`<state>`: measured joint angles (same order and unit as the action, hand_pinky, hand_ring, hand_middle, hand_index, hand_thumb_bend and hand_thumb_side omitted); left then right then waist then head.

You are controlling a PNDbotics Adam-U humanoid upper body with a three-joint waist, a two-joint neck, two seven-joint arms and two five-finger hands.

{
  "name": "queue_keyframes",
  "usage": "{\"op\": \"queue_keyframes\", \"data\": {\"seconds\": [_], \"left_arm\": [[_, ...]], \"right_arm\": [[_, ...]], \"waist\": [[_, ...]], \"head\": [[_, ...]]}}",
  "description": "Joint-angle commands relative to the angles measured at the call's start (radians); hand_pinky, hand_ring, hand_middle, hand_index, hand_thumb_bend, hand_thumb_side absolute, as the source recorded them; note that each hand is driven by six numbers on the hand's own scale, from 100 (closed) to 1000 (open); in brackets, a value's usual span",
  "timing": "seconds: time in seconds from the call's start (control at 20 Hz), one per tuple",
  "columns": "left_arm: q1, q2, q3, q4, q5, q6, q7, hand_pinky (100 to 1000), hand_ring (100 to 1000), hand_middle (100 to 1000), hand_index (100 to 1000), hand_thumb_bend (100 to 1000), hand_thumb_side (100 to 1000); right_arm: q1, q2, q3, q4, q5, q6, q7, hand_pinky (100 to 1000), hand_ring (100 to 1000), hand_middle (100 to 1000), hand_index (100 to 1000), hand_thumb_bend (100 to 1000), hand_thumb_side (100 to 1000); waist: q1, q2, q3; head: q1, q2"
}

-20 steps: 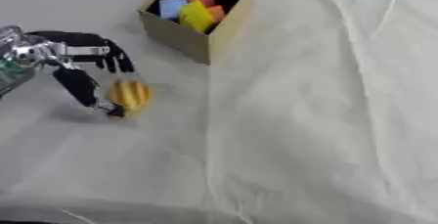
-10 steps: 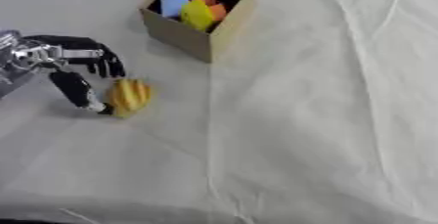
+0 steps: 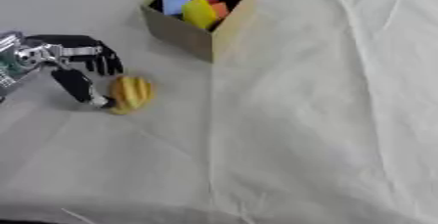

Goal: Pick up objects on the table and place them in the box.

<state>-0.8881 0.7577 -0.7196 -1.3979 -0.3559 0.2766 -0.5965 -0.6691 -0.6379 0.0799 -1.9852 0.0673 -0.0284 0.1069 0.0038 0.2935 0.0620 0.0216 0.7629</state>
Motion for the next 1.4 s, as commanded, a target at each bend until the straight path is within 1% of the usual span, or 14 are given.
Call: {"op": "queue_keyframes", "data": {"seconds": [0.05,0.1,0.2,0.35,0.4,0.45,0.7,0.85,1.05,1.15,1.3,1.4], "left_arm": [[-0.015,0.004,0.018,0.008,-0.008,-0.009,0.013,733,699,667,784,496,258],[-0.016,0.001,0.018,0.011,-0.010,-0.011,0.016,729,690,657,768,479,240],[-0.018,-0.007,0.020,0.015,-0.015,-0.012,0.030,719,670,629,729,417,179],[-0.018,-0.012,0.021,0.012,-0.013,-0.012,0.057,709,651,607,685,302,100],[-0.018,-0.011,0.022,0.008,-0.010,-0.011,0.067,705,644,601,675,261,100],[-0.017,-0.010,0.023,0.001,-0.005,-0.009,0.076,703,641,599,672,249,100],[-0.011,0.016,0.026,-0.073,0.016,0.005,0.100,699,636,598,673,231,100],[-0.003,0.042,0.035,-0.120,0.020,0.023,0.101,697,633,597,668,240,100],[0.005,0.095,0.069,-0.196,0.009,0.038,0.106,697,631,595,661,240,100],[-0.007,0.113,0.093,-0.234,-0.008,0.037,0.109,700,631,594,659,242,100],[-0.063,0.096,0.134,-0.251,-0.068,0.019,0.111,711,638,599,664,254,100],[-0.121,0.047,0.160,-0.202,-0.113,-0.004,0.100,710,640,598,665,248,100]], "right_arm": [[-0.017,-0.015,-0.013,-0.015,-0.003,-0.002,-0.001,912,734,684,806,100,529],[-0.017,-0.015,-0.014,-0.015,-0.003,-0.001,-0.002,912,734,684,806,100,529],[-0.016,-0.013,-0.014,-0.015,-0.003,-0.001,-0.002,912,734,684,806,100,529],[-0.013,-0.013,-0.016,-0.015,-0.002,0.003,-0.003,913,734,684,806,100,529],[-0.012,-0.013,-0.017,-0.015,-0.002,0.004,-0.003,913,733,684,806,100,529],[-0.011,-0.013,-0.017,-0.015,-0.002,0.005,-0.003,913,733,684,806,100,530],[-0.008,-0.014,-0.017,-0.015,-0.002,0.006,-0.002,914,733,684,807,100,529],[-0.006,-0.014,-0.017,-0.015,-0.003,0.006,-0.001,914,733,684,807,100,529],[-0.004,-0.016,-0.018,-0.015,-0.003,0.005,0.000,914,734,684,807,100,530],[-0.004,-0.018,-0.019,-0.015,-0.003,0.004,-0.002,914,734,684,807,100,529],[-0.004,-0.018,-0.018,-0.015,-0.003,0.003,-0.003,914,735,685,807,100,529],[-0.007,-0.016,-0.016,-0.015,-0.004,0.002,-0.003,913,736,686,808,100,529]], "waist": [[-0.001,-0.015,-0.001],[-0.001,-0.015,-0.001],[-0.001,-0.014,-0.002],[-0.001,-0.013,-0.001],[-0.001,-0.013,-0.001],[-0.001,-0.014,-0.001],[0.002,-0.016,-0.001],[0.003,-0.017,0.000],[0.006,-0.022,0.001],[0.007,-0.024,0.003],[0.007,-0.030,0.005],[0.007,-0.035,0.004]], "head": [[0.004,-0.012],[0.004,-0.013],[0.004,-0.013],[0.003,-0.013],[0.003,-0.013],[0.002,-0.013],[0.001,-0.012],[-0.002,-0.013],[-0.007,-0.012],[-0.011,-0.011],[-0.019,-0.007],[-0.020,-0.005]]}}
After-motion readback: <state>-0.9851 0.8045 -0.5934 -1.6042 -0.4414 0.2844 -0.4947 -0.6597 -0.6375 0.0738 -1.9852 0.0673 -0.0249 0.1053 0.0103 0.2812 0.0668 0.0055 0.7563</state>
